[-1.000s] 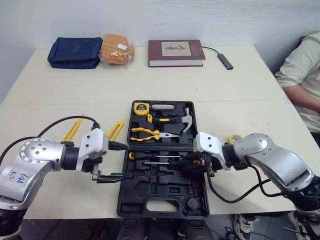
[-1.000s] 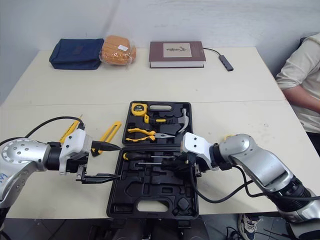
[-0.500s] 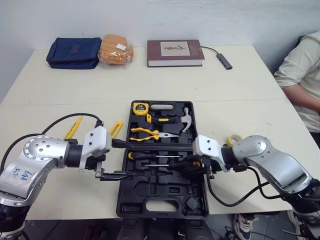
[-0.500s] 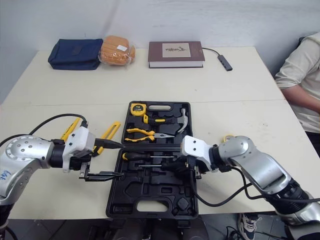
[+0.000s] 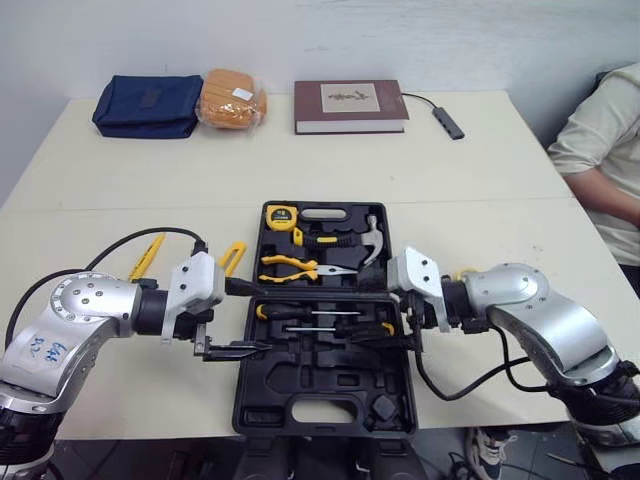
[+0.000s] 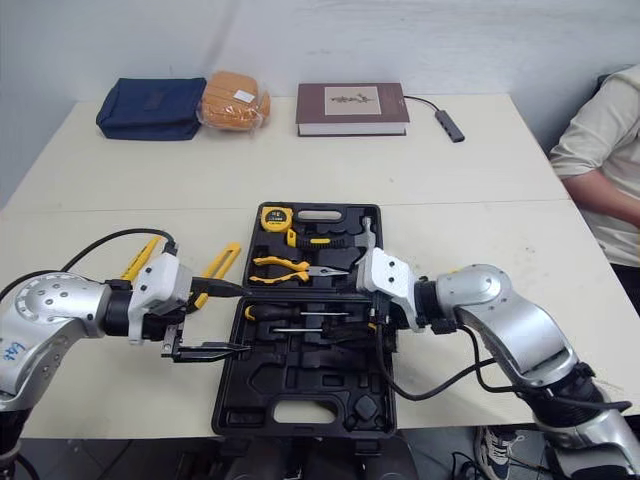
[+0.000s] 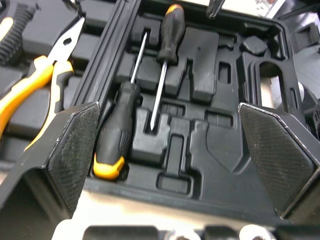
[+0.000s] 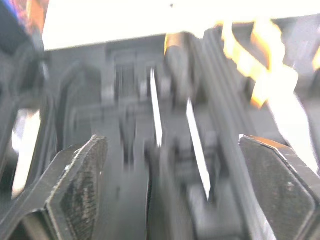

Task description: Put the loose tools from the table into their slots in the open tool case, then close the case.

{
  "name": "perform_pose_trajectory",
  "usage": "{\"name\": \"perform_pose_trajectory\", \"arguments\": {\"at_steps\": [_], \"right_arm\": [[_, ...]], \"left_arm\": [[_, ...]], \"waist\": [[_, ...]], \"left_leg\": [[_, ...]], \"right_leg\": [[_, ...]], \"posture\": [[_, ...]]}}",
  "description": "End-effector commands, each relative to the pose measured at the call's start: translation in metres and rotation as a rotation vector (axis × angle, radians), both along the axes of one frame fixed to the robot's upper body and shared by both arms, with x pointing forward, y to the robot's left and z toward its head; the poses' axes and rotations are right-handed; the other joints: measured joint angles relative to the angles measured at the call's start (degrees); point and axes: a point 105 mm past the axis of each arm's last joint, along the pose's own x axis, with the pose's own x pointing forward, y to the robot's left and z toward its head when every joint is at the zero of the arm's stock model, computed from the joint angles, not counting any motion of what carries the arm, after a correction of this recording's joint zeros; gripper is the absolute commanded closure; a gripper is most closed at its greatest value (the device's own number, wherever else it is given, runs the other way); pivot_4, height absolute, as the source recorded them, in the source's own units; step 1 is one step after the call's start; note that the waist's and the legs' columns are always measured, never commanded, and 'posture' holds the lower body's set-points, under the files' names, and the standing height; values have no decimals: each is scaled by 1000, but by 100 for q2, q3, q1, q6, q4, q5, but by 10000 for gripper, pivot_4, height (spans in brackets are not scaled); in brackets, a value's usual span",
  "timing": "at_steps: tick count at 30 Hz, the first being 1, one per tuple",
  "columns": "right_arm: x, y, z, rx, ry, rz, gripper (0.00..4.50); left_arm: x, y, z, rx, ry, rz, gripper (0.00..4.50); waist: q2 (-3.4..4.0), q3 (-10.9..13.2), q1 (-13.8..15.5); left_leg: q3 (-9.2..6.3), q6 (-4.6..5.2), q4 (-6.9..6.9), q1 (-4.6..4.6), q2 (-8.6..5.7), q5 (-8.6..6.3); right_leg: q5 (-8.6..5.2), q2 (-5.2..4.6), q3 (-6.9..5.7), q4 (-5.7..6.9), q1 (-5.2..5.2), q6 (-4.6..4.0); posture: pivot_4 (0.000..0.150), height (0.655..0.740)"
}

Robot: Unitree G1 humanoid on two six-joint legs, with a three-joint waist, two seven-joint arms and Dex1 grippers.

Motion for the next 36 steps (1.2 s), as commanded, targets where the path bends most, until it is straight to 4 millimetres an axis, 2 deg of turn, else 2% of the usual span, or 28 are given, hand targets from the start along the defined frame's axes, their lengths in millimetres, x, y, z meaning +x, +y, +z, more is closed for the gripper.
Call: {"name": "perform_pose_trajectory", "arguments": {"at_steps": [1,4,8,14,17,20,24,30,34,36], "right_arm": [[1,-1,-3,82,-31,18,8708],[2,3,-13,130,8,22,23754],[5,6,-26,103,12,24,44787],[6,3,-42,13,13,29,44787],[9,-6,-69,-177,25,-6,44787],[3,-19,-92,-346,94,-28,44787],[-5,-21,-96,-390,131,-46,44787],[1,-13,-82,-323,68,-83,44787],[7,-7,-42,-114,-9,-135,44787],[4,-21,-17,-22,-37,-172,44787]], "left_arm": [[-1,-6,6,-14,-25,-26,0],[0,-9,8,-16,-28,-33,0],[-1,-10,9,-14,-29,-40,0],[0,-10,10,-12,-33,-40,0],[2,-11,10,-16,-32,-35,0],[3,-10,8,-17,-29,-29,0],[4,-12,7,-25,-27,-26,0],[6,-11,1,-35,-15,0,0],[8,-3,0,-69,2,72,0],[5,9,1,-121,41,154,0]], "waist": [[0,0,2],[0,0,7],[0,0,-1],[0,0,0],[0,0,0],[1,-1,1],[-28,-19,86],[-49,-37,111],[-47,-36,101],[-35,-28,81]], "left_leg": [[0,0,1,0,0,0],[1,2,6,-2,-1,0],[0,3,9,-1,-1,-1],[0,1,10,-1,0,0],[0,1,12,-1,0,-1],[0,-1,13,7,0,-2],[-8,-3,16,14,0,-4],[-8,0,26,15,0,-19],[-8,-1,25,14,2,-19],[-8,-1,25,6,2,-19]], "right_leg": [[0,0,0,1,0,0],[2,0,0,2,5,3],[2,0,0,3,5,4],[2,2,0,3,4,4],[2,2,0,3,4,4],[2,2,1,-2,8,3],[1,0,-1,-9,20,2],[1,-3,0,-11,25,1],[0,-3,0,-9,22,0],[0,-3,0,-9,16,0]], "posture": [[1500,7400],[1500,7400],[1500,7400],[1500,7400],[1500,7400],[1500,7400],[1500,7400],[1500,7400],[1500,7400],[1500,7400]]}}
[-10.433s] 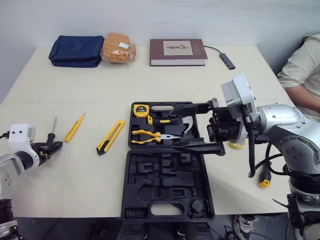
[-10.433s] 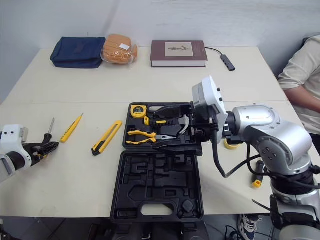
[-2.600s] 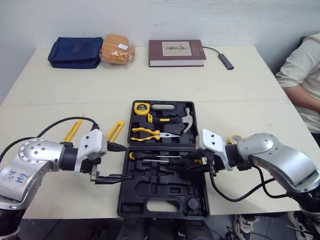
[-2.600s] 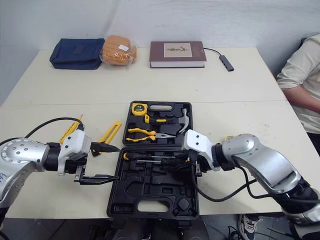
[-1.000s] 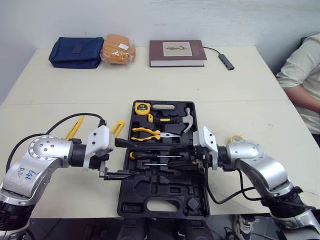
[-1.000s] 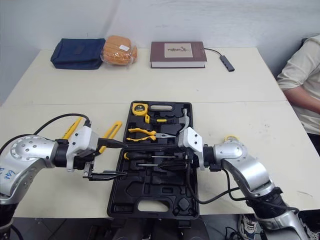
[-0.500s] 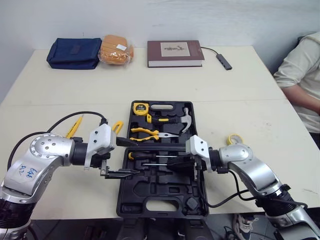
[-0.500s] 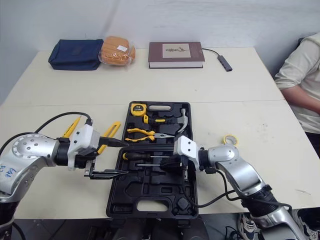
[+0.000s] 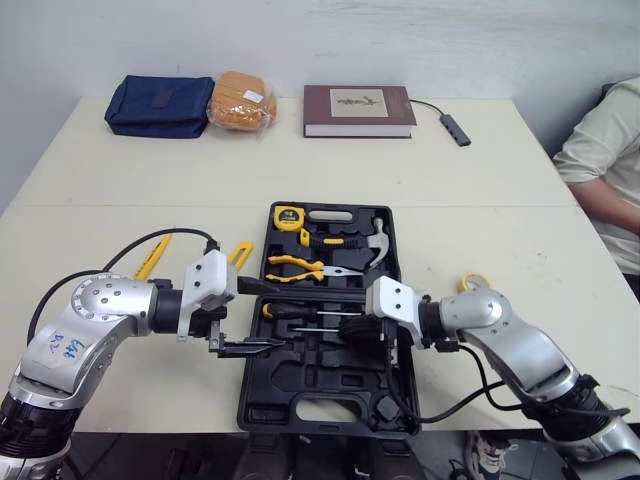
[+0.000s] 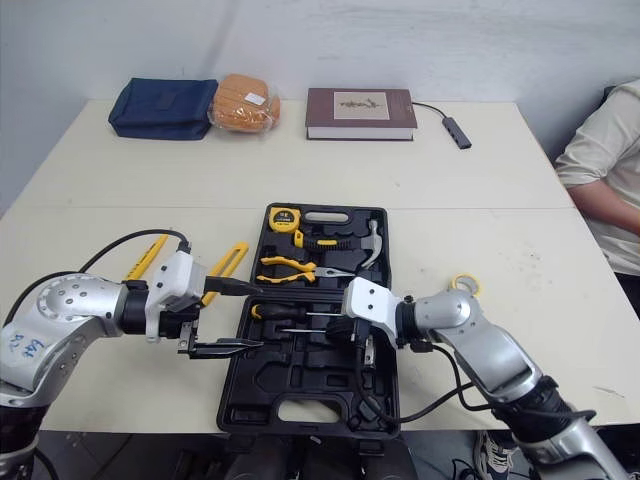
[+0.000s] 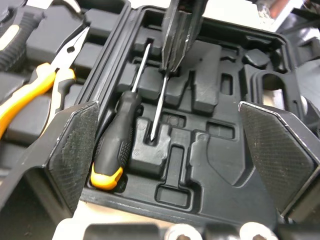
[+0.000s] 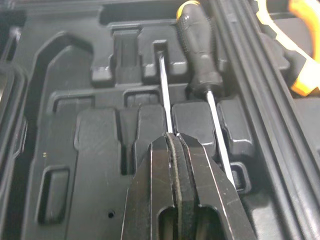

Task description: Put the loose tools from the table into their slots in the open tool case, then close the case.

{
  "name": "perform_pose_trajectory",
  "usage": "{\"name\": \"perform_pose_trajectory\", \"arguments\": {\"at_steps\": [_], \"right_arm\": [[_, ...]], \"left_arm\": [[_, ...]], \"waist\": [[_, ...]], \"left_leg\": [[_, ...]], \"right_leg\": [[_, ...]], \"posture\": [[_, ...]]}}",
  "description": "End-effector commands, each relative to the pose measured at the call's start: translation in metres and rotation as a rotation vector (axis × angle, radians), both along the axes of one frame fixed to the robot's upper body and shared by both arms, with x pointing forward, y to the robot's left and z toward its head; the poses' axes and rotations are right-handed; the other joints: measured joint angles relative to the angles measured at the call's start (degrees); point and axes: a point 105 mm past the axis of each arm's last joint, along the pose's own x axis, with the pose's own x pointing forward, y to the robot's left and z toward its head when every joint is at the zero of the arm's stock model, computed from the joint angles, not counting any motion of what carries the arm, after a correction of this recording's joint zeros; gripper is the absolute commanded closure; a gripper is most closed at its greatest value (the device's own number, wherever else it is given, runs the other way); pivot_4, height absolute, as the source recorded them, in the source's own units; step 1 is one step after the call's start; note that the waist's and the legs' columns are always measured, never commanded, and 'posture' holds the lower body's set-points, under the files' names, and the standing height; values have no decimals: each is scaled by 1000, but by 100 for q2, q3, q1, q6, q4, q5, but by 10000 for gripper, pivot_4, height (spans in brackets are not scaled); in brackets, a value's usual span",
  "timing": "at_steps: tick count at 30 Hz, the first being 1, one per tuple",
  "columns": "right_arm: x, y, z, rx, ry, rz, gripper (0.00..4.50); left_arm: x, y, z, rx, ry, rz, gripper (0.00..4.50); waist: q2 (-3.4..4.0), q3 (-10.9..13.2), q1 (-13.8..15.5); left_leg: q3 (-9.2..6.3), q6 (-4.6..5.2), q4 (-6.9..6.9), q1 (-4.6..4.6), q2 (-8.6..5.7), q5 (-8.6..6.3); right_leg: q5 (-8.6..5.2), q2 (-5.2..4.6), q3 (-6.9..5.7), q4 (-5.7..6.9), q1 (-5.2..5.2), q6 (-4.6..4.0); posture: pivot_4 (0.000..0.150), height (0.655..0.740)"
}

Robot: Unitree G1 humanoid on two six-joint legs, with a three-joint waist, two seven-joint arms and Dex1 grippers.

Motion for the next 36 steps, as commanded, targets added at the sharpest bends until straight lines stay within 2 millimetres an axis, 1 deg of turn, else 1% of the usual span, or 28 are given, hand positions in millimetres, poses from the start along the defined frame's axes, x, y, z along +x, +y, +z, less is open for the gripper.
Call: {"name": "perform_pose_trajectory", "arguments": {"at_steps": [1,3,5,7,9,10,11,13,14,16,20,22,23,26,27,29,31,32,33,36], "right_arm": [[1,-29,37,119,-57,-100,44787],[0,-52,49,149,-68,-168,38638],[-1,-72,54,148,-63,-223,32199],[-1,-111,58,119,-64,-343,21755],[-4,-148,62,79,-68,-457,11249],[-6,-162,62,60,-70,-499,6573],[-9,-181,63,38,-72,-559,1093],[-14,-216,65,4,-82,-667,430],[-17,-230,66,-4,-86,-713,430],[-22,-255,67,-26,-95,-790,430],[-33,-297,63,-88,-108,-915,430],[-34,-308,61,-105,-117,-945,430],[-33,-310,61,-108,-121,-947,430],[-30,-308,61,-93,-127,-927,430],[-27,-303,62,-82,-131,-912,430],[-17,-288,63,-78,-156,-863,430],[-6,-260,67,-36,-169,-780,430],[-3,-249,69,-17,-169,-749,430],[0,-228,74,21,-167,-682,430],[3,-177,84,71,-163,-521,430]], "left_arm": [[-3,21,10,-98,30,136,0],[-2,38,11,-168,63,257,0],[-3,53,6,-184,76,347,0],[-10,84,-6,-148,84,471,0],[-16,118,-12,-139,91,605,0],[-18,131,-13,-138,87,661,0],[-21,151,-15,-125,76,739,0],[-29,187,-17,-91,47,872,0],[-33,203,-17,-77,33,929,0],[-43,229,-16,-55,13,1026,0],[-63,281,-17,-4,-13,1204,0],[-65,293,-16,1,-14,1239,0],[-64,293,-15,-12,-13,1239,0],[-57,279,-16,-21,-5,1169,0],[-54,273,-18,-3,-10,1136,0],[-39,258,-15,-33,-34,1095,0],[-24,246,-14,-59,-42,1071,0],[-20,242,-14,-63,-42,1067,0],[-12,239,-14,-77,-33,1073,0],[5,227,-13,-134,-12,1065,0]], "waist": [[18,13,-15],[35,23,-16],[35,24,-6],[37,25,-7],[42,28,-5],[43,32,9],[42,32,22],[43,32,51],[43,32,56],[43,32,55],[44,33,48],[46,34,40],[48,35,38],[60,42,22],[62,43,18],[64,44,0],[70,48,-10],[70,48,-13],[70,48,-16],[72,49,-75]], "left_leg": [[0,2,0,-2,0,-1],[0,6,0,-9,0,-3],[0,9,1,-7,0,-5],[1,9,0,-3,0,-5],[3,10,-8,-2,0,-6],[4,11,-11,-1,0,-7],[5,12,-10,-2,0,-7],[5,19,-10,0,0,-11],[5,40,-12,2,0,-24],[5,48,-13,2,0,-29],[5,46,-31,4,1,-34],[8,45,-48,4,1,-33],[7,43,-53,4,1,-33],[8,27,-54,2,1,-42],[8,25,-53,2,1,-42],[8,22,-55,3,1,-41],[8,17,-52,4,1,-39],[7,13,-51,5,1,-36],[7,10,-50,5,1,-32],[8,0,-54,1,1,-3]], "right_leg": [[0,0,0,0,0,0],[0,0,0,-1,-4,0],[0,-1,-1,-6,-1,1],[0,-1,-1,-7,1,1],[0,-1,-1,-13,1,0],[0,-1,0,-15,1,0],[0,-1,0,-16,0,0],[-1,-1,0,-14,-1,-1],[-1,-1,0,-15,-1,-2],[-2,-4,0,-16,-1,-4],[-4,-9,1,-25,-6,-8],[-5,-9,1,-34,-13,-9],[-5,-9,1,-37,-15,-9],[-5,-11,1,-38,-16,-9],[-4,-12,1,-37,-15,-8],[-4,-12,1,-37,-15,-8],[-3,-12,1,-31,-14,-7],[-3,-12,1,-24,-15,-6],[-3,-12,1,-18,-17,-7],[-5,-11,1,-5,-29,-10]], "posture": [[1500,7400],[1500,7400],[1500,7400],[1500,7400],[1500,7400],[1500,7400],[1500,7400],[1500,7400],[1500,7400],[1500,7400],[1500,7400],[1500,7400],[1500,7400],[1500,7400],[1500,7400],[1500,7400],[1500,7400],[1500,7400],[1500,7400],[1500,7400]]}}
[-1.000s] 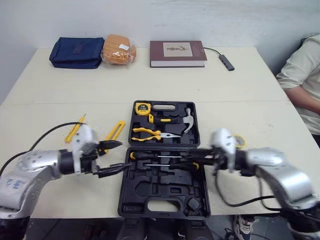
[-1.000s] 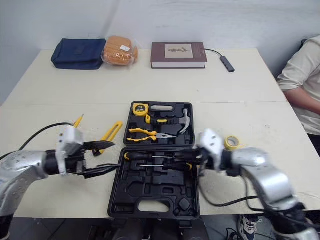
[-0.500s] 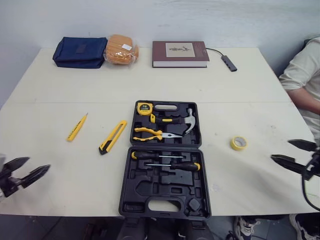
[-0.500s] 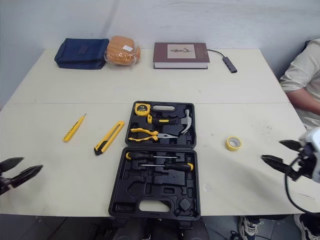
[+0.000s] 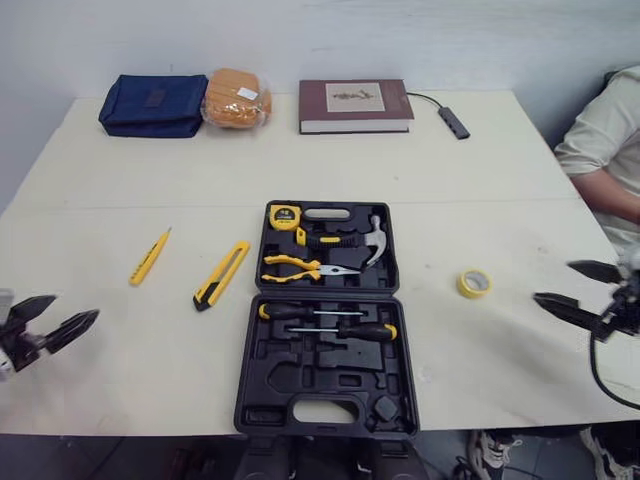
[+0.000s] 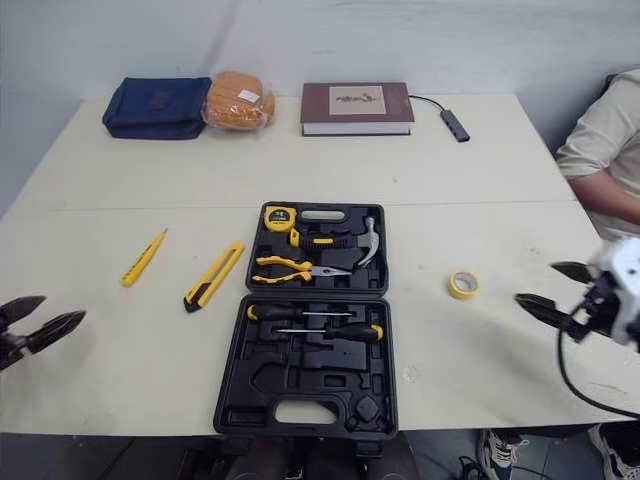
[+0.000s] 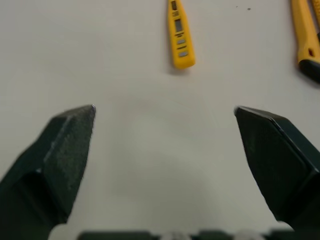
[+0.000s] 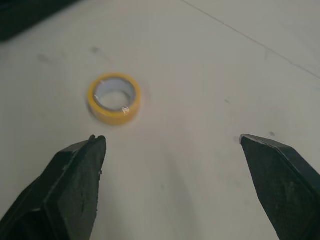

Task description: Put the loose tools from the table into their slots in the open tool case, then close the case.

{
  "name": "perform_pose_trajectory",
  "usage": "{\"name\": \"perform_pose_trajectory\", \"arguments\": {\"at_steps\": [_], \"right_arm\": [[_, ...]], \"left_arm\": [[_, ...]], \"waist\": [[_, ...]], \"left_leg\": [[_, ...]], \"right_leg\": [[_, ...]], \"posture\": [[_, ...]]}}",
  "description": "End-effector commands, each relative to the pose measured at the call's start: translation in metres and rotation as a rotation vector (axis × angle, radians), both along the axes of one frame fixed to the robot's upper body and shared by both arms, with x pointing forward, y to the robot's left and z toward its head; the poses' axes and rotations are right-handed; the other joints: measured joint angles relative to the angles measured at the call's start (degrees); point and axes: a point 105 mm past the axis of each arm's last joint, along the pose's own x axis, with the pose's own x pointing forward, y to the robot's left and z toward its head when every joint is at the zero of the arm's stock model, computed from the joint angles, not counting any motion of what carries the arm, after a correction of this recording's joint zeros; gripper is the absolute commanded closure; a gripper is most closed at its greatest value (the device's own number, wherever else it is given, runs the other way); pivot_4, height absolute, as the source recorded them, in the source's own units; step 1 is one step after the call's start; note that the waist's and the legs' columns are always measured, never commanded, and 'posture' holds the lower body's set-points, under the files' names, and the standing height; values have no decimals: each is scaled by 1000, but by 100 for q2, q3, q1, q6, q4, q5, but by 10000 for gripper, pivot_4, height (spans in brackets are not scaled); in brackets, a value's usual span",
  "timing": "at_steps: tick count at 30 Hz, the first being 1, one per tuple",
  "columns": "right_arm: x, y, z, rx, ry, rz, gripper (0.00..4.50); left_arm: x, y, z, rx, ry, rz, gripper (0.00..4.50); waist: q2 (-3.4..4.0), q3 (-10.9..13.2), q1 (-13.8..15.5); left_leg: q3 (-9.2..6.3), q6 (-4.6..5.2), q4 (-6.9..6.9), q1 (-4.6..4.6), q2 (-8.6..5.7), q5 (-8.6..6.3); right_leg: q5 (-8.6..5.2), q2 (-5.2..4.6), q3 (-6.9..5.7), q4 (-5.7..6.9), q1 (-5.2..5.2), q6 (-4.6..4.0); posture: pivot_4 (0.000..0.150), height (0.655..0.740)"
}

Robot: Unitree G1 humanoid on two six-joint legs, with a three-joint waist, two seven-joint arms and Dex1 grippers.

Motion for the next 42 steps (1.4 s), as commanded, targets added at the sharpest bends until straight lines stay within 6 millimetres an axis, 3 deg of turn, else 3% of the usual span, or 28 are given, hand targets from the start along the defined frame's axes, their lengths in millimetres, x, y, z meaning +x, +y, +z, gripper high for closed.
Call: {"name": "perform_pose_trajectory", "arguments": {"at_steps": [1,7,12,18,23,30,33,39,41,42], "right_arm": [[-1,51,17,22,-40,167,430],[-10,148,46,123,-88,520,430],[-17,192,62,122,-120,708,430],[-1,213,62,122,-159,749,430],[-1,229,71,177,-187,802,430],[-2,234,67,172,-185,819,430],[-1,234,66,168,-184,810,0],[-2,233,63,162,-182,802,0],[-4,232,65,160,-185,800,0],[-4,231,65,159,-186,797,0]], "left_arm": [[14,-11,7,-45,-22,-7,0],[44,-21,0,-98,24,19,0],[65,-23,-8,-90,62,39,0],[83,-29,-14,-29,72,14,0],[91,-34,-21,-8,104,2,0],[97,-42,-34,-4,102,-13,0],[97,-47,-38,-15,119,-25,7347],[99,-48,-34,-15,106,-32,32774],[96,-52,-13,74,47,-86,40998],[92,-58,-1,120,14,-133,41619]], "waist": [[0,0,-34],[-4,2,-45],[-17,1,-40],[-52,-11,-29],[-55,-10,-39],[-54,-11,-11],[-54,-11,-8],[-54,-11,-11],[-54,-11,-21],[-55,-10,-37]], "left_leg": [[2,-3,0,-2,0,3],[8,-4,9,-4,-2,3],[8,-10,10,-12,-2,7],[10,-5,22,-20,-5,5],[12,-3,38,-26,-6,6],[11,-4,46,-23,-5,8],[10,-3,54,-23,-5,8],[10,-1,55,-23,-5,6],[10,-1,55,-23,-5,6],[10,-1,55,-24,-5,6]], "right_leg": [[0,0,0,5,-4,0],[2,1,0,8,-5,4],[2,5,-1,17,-16,4],[4,5,-7,31,-15,8],[6,4,-12,42,-17,10],[6,3,-17,50,-14,10],[5,1,-17,49,-12,10],[6,1,-17,51,-11,10],[6,1,-17,50,-10,11],[6,1,-17,50,-11,11]], "posture": [[1500,7400],[1500,7400],[1500,7400],[1500,7400],[1500,7400],[1500,7400],[1500,7400],[1500,7400],[1500,7400],[1500,7400]]}}
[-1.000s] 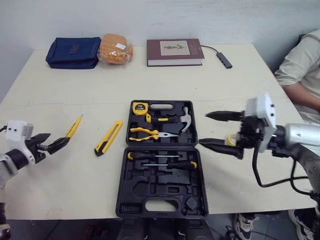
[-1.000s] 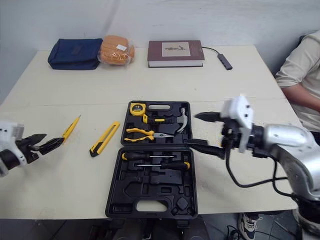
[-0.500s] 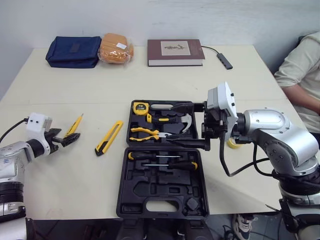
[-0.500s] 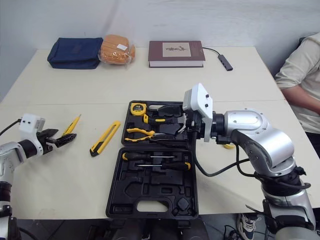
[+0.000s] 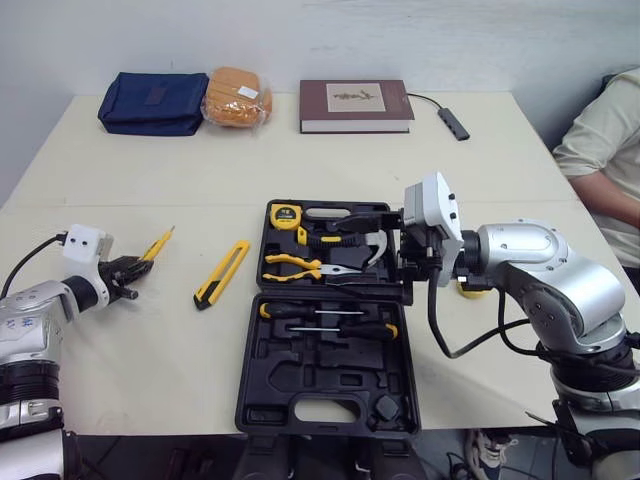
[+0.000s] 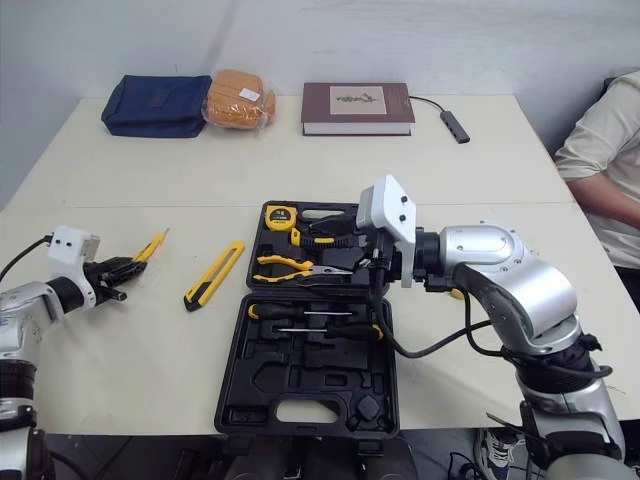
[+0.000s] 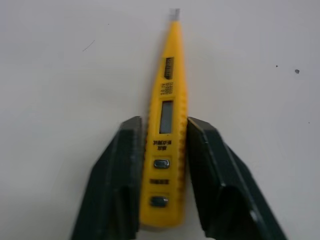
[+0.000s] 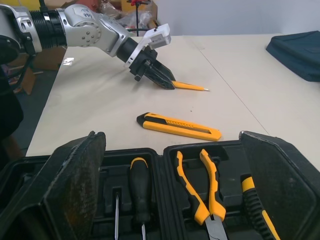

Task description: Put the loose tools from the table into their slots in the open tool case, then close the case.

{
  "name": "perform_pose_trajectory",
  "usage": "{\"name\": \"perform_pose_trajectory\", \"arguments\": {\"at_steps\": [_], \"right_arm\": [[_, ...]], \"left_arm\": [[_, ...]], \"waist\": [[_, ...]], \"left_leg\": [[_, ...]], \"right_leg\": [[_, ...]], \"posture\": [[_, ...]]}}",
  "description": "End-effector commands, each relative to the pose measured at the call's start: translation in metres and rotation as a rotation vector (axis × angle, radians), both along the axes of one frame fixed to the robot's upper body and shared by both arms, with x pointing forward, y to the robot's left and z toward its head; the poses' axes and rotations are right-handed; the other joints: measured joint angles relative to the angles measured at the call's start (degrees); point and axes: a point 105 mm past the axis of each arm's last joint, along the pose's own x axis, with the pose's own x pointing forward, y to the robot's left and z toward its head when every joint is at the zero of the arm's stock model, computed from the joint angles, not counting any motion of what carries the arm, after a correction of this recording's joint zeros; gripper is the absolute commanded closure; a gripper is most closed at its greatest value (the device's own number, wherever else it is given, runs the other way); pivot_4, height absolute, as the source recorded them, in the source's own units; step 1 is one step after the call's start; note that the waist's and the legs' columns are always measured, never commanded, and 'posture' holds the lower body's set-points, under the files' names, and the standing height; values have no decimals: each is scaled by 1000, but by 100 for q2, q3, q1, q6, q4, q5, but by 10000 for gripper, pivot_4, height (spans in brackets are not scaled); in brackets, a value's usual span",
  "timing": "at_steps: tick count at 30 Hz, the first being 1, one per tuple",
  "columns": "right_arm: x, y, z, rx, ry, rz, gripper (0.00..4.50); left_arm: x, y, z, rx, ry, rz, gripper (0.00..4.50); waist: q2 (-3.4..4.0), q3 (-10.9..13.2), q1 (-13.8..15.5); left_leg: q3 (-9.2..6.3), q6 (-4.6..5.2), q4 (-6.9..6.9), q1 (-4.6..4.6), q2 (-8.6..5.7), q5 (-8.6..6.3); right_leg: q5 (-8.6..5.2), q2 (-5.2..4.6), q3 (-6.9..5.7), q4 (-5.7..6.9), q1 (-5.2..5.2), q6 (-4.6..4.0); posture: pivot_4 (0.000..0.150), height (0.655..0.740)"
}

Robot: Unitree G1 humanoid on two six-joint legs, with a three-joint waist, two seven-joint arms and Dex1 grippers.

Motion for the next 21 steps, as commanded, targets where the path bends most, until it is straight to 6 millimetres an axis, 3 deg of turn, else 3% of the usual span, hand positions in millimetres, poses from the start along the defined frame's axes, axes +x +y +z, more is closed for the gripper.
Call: {"name": "perform_pose_trajectory", "arguments": {"at_steps": [1,4,6,10,15,21], "right_arm": [[-8,-1,10,16,-52,10,0],[-9,-5,10,8,-46,0,0],[-12,-13,4,-18,-27,-13,0],[-25,-29,-7,-72,35,-13,0],[-42,-48,-29,-167,144,-22,0],[-53,-56,-46,-222,191,-46,0]], "left_arm": [[-10,-21,26,109,-62,-151,41620],[-22,-40,49,164,-122,-257,41620],[-37,-73,65,240,-157,-444,41620],[-67,-133,74,249,-150,-763,41620],[-93,-187,62,300,-64,-1068,41620],[-101,-203,37,375,26,-1199,41620]], "waist": [[-2,1,-25],[-12,7,-33],[-13,9,-34],[-3,16,5],[10,24,-3],[19,29,-15]], "left_leg": [[0,0,-2,-1,0,-1],[-2,0,-4,-9,3,-2],[-3,-1,-4,-11,3,-2],[-8,1,-6,-13,3,-4],[-10,4,-9,2,3,-6],[-2,1,-16,13,6,-2]], "right_leg": [[0,0,1,-1,-1,0],[0,0,1,-6,-6,0],[0,0,1,-10,-6,0],[0,-4,2,-42,-1,-1],[-1,-4,2,-47,15,-1],[-1,9,6,-42,18,-1]], "posture": [[1500,7400],[1500,7400],[1500,7400],[1500,7400],[1500,7400],[1500,7400]]}}
